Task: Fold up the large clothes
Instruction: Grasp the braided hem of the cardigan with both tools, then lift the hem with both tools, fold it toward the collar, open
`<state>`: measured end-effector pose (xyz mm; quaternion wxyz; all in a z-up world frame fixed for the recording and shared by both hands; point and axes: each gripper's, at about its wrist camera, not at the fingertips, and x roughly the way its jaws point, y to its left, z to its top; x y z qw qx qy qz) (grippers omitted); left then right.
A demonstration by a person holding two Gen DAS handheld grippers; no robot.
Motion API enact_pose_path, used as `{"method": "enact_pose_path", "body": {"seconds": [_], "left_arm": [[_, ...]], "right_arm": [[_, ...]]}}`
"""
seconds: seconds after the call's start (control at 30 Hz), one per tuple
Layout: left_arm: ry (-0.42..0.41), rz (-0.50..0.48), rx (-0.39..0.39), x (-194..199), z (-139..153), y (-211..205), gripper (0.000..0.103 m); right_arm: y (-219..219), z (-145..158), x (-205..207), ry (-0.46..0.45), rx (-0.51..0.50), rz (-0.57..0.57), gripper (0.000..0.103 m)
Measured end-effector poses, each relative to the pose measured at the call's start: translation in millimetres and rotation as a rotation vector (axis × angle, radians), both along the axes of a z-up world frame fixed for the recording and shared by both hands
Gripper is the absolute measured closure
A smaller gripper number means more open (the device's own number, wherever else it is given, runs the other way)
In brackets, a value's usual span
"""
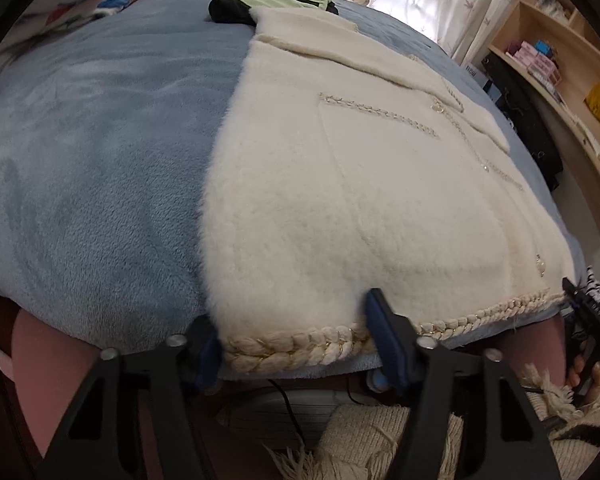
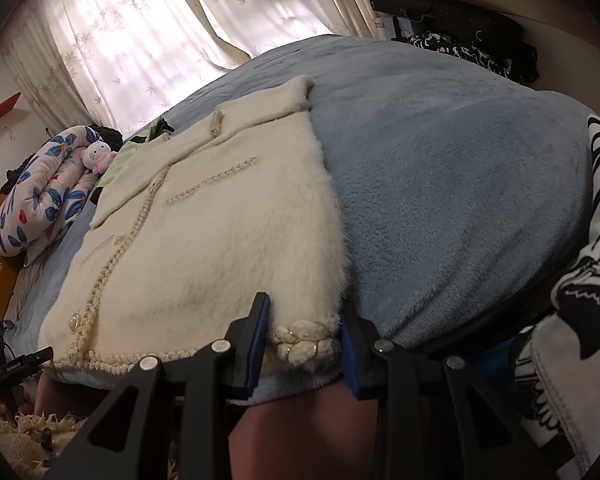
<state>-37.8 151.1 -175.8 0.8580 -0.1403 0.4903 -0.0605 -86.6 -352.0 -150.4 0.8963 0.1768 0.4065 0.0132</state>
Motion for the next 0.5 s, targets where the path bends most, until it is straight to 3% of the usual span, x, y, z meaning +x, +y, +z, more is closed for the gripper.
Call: {"method": "enact_pose_path", "body": {"seconds": [0.1,0.5], "left_arm": [[0.006,-0.029,-0.005,1.7,4.3,-6.8,0.075],[0.013,0.003,0.053,3.2,20.8,-16.9,0.079]], "right_arm": [[4.4,1.2,2.3,0.008,-0.033,0.007,0.073],[18.2,20.3,11.3,0.014,-0.099,0.044,0.082]]}}
